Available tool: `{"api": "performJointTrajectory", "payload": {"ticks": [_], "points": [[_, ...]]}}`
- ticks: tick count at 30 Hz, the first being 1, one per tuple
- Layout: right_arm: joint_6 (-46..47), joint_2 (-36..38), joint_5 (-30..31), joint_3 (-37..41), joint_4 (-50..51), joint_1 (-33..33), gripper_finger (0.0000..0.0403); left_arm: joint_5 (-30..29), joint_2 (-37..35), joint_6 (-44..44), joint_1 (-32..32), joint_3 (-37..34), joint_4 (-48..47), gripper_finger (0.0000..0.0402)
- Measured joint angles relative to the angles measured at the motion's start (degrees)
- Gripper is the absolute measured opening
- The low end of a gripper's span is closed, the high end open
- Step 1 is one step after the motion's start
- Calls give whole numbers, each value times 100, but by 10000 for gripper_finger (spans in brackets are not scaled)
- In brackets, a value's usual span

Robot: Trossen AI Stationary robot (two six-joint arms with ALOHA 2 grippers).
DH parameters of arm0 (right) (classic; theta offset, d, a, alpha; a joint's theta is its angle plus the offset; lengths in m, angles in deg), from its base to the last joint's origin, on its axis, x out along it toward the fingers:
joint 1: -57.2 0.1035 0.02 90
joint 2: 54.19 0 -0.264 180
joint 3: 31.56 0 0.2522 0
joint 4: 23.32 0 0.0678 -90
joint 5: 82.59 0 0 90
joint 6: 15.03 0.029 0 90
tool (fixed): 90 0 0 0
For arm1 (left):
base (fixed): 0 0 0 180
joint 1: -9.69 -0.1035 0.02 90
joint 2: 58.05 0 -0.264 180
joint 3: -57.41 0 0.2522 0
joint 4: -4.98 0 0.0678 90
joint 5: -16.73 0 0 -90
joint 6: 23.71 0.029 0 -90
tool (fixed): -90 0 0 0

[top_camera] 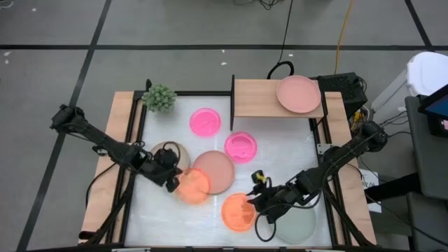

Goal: Place and stack plates onto a shelf
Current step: Put the left orange plate on the shelf

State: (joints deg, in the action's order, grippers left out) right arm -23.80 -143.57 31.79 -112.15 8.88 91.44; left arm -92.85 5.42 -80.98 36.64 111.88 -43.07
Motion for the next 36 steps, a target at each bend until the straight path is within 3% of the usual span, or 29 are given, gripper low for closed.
{"api": "performJointTrajectory", "payload": {"ticks": [8,12,17,20,24,36], "points": [[-2700,-796,1394,3,-594,-200,98,7,-14,230,-714,2,474,3],[-3977,-1168,1628,4,-1329,-359,98,90,-14,204,-901,4,465,3],[-5219,-1462,1588,2,-2316,-549,98,95,-12,103,-1039,4,448,3],[-5713,-1550,1167,2,-2421,-694,98,97,-12,100,-1074,4,448,3],[-5789,-1558,690,2,-2427,-938,98,102,-12,58,-1095,4,450,3],[-6589,-1557,501,2,-2251,-1529,98,44,-7,-92,-1233,4,449,3]]}}
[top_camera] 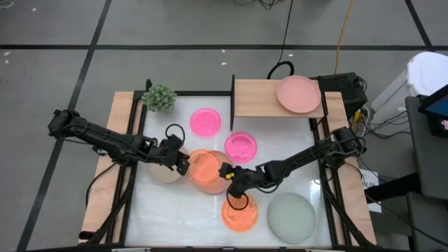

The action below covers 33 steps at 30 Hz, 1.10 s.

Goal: Place and stack plates onto a shelf
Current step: Put the left orange plate on the shelf

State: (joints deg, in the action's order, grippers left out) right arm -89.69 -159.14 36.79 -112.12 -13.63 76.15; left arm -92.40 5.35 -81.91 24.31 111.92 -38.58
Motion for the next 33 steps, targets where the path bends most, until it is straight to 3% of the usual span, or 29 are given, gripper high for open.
{"api": "performJointTrajectory", "payload": {"ticks": [5,13,22,29,33], "points": [[-152,1,-370,0,22,-96,86,-5,118,-63,-50,0,33,3],[-140,1,-680,-7,416,-209,28,107,306,-59,-42,0,188,3],[145,1,-716,-4,484,-223,44,109,306,66,-46,0,492,3],[134,1,-710,-4,511,-227,5,109,306,76,-46,0,489,3],[134,1,-712,-4,519,-229,4,101,306,295,-46,0,541,11]]}}
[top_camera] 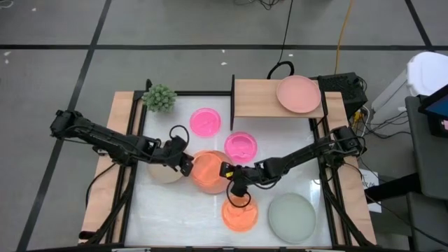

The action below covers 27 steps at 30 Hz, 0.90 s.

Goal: Place and stack plates onto a shelf
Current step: Put the left orange plate on the shelf

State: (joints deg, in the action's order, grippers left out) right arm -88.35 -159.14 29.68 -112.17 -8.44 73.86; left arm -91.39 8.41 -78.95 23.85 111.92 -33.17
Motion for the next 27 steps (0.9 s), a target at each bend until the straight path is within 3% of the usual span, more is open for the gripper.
{"api": "performJointTrajectory", "payload": {"ticks": [15,22,27], "points": [[363,0,180,0,78,77,0,-626,-4,989,2,0,733,192],[733,33,298,0,117,308,0,-935,-4,1485,1,0,1177,238],[1351,281,641,4,454,532,0,-1068,-6,2169,11,0,1767,247]]}}
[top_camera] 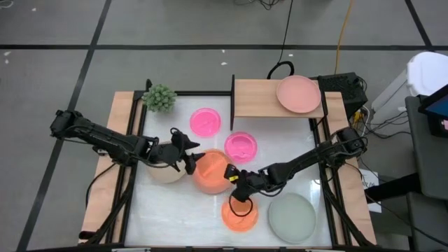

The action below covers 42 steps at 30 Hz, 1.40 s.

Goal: Place and stack plates onto a shelf
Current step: Put the left orange plate on the shelf

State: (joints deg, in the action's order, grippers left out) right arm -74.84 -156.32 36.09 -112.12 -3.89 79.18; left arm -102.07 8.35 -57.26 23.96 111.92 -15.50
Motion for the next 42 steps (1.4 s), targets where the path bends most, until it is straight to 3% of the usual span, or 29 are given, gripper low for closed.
{"api": "performJointTrajectory", "payload": {"ticks": [9,17,30,42], "points": [[2030,1050,648,0,1345,266,0,-38,-92,1103,83,-2,921,248],[3065,1936,945,-2,2489,129,0,-38,-86,1224,237,-2,1010,248],[2655,2761,989,-2,3063,-1028,0,-32,-84,1448,314,-2,1337,248],[2046,2777,408,-2,2890,-2576,0,45,109,1587,319,-5,1396,248]]}}
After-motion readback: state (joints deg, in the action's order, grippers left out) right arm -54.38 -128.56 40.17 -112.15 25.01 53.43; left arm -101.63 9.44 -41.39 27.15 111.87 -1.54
